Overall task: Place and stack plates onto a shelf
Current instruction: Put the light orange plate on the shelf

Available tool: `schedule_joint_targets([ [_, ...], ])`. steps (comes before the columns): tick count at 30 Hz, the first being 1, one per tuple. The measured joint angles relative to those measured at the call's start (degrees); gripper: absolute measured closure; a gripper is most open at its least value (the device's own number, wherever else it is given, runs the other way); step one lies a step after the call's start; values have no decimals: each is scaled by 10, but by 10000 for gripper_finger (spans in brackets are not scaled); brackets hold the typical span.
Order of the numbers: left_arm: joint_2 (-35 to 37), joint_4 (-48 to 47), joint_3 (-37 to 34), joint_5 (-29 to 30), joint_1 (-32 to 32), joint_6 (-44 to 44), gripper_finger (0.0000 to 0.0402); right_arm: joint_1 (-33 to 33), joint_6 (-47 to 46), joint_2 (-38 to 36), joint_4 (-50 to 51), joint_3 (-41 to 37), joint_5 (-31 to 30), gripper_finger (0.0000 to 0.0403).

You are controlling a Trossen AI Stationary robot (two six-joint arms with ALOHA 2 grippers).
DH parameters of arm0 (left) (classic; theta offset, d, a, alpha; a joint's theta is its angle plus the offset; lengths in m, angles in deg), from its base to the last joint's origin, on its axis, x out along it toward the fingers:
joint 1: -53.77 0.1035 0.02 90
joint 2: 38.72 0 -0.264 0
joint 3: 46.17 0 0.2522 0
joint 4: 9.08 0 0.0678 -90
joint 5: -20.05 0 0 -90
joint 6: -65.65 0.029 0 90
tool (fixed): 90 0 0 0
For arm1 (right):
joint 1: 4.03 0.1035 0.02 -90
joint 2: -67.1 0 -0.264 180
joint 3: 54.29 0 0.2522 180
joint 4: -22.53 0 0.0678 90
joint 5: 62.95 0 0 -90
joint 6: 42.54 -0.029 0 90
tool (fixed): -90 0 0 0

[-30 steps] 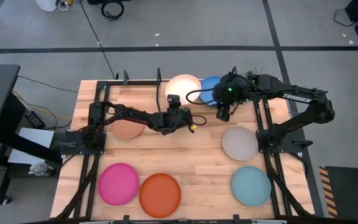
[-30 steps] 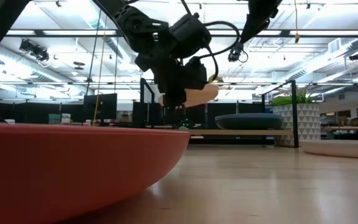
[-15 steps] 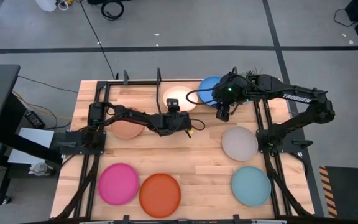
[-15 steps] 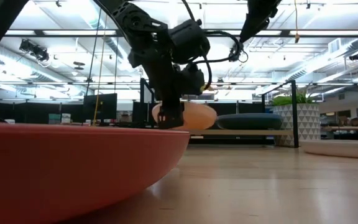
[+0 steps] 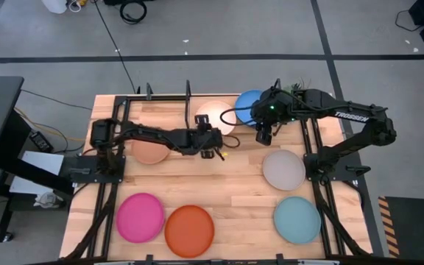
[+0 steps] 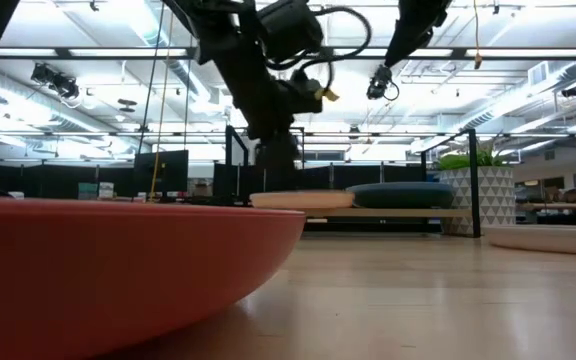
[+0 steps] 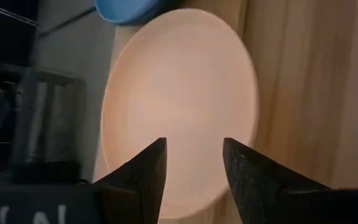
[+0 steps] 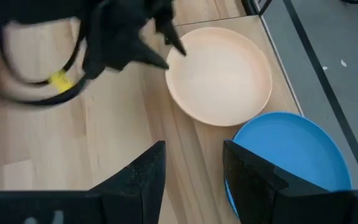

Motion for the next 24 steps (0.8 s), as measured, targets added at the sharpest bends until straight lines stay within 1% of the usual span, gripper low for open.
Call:
schedule_joint_targets([
  [5, 5, 5, 0, -130, 8, -15, 235, 10, 1, 0, -1, 0, 0, 238],
  [8, -4, 15, 1, -177, 8, -12, 235, 10, 3, 0, -1, 0, 0, 238],
  [11, -6, 16, 0, -179, 5, -9, 235, 10, 4, 0, -3, 0, -1, 238],
  [16, -5, 23, 0, -140, 4, 17, 235, 10, 5, 0, -7, 0, -1, 238],
  [20, -14, 49, -12, -156, 7, 33, 235, 10, 6, 0, -7, 0, 0, 238],
  [23, -25, 76, -13, -152, 12, 47, 235, 10, 8, 0, -9, 0, 0, 238],
  [24, -25, 70, -14, -146, 15, 49, 235, 10, 9, 0, -10, 0, 0, 238],
])
